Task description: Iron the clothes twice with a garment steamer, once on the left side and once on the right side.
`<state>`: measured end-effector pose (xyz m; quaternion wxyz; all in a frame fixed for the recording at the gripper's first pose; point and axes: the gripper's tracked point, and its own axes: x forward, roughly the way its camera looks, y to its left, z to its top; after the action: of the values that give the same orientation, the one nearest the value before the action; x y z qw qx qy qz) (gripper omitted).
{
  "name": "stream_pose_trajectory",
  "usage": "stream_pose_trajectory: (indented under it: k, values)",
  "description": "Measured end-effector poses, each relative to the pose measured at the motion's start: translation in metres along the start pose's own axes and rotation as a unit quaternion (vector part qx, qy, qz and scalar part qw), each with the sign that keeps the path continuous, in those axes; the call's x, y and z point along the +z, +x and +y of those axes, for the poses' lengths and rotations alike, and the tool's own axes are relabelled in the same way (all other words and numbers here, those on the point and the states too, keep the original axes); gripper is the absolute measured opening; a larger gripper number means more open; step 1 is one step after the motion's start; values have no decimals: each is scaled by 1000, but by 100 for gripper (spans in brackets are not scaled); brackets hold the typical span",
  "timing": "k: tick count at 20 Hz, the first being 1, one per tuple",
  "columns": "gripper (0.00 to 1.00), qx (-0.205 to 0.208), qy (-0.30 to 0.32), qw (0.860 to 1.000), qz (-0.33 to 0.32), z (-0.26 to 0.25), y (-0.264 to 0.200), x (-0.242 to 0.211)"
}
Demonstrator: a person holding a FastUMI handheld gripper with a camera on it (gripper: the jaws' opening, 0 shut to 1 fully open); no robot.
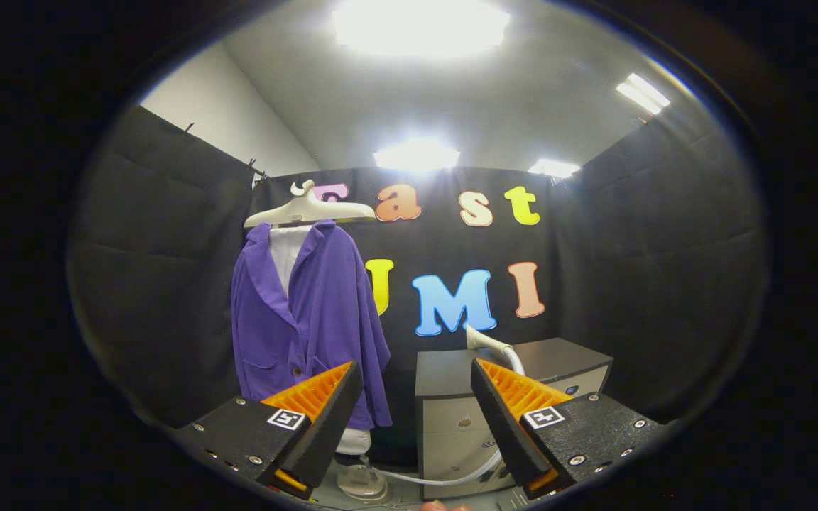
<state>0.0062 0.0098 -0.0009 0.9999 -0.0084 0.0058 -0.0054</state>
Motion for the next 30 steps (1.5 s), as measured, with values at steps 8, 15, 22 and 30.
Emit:
stream_pose_trajectory:
  k: [8, 15, 22, 30]
  values:
    - [95, -24, 11, 999, 28, -35, 35, -1]
    - [95, -34, 36, 999, 19, -93, 124, 15]
    - [94, -47, 76, 995, 44, -181, 240, 8]
    - [95, -41, 190, 976, 102, -249, 351, -34]
